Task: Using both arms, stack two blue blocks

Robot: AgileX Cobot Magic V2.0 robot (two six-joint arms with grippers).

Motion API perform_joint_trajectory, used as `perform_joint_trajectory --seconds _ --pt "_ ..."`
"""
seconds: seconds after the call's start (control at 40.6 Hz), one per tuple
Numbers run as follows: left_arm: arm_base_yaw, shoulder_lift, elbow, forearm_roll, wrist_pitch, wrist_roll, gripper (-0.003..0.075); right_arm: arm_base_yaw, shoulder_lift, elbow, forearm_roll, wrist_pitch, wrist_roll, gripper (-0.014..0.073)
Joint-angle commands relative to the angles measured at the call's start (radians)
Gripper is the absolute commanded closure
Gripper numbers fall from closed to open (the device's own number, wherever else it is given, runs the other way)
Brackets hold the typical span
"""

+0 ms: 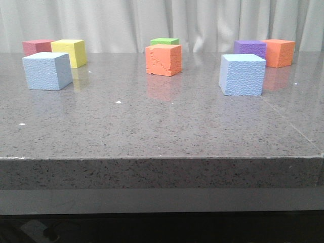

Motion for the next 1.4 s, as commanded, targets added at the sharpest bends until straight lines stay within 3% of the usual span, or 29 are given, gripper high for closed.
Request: perform_joint_trajectory --seconds 0.0,0.813,1.035,1.158,1.38 --pt "-0.001 -0.018 0.003 -0.002 -0.082 -0.009 0.0741 -0.006 -0.018 -0.005 -0.009 -0.079 -0.002 0.0660" --pt "-0.001 -0.018 0.003 -0.002 -0.082 -0.009 0.0741 -0.006 -0.018 -0.005 -0.009 -0.079 -0.002 0.0660" --pt "-0.001 -0.018 -0.011 -0.003 -0.135 -0.009 0.0741 -0.006 -0.018 -0.013 -0.002 -0.123 -0.003 0.0660" --pt "-0.001 -0.018 -0.107 -0.014 -0.106 -0.009 0.0741 -0.006 -0.017 -0.103 0.014 -0.111 -0.002 0.0660" --pt "-0.001 0.050 -0.407 -0.014 0.109 -0.009 0.0741 -0.006 0.033 -0.370 0.013 0.142 -0.003 0.0660"
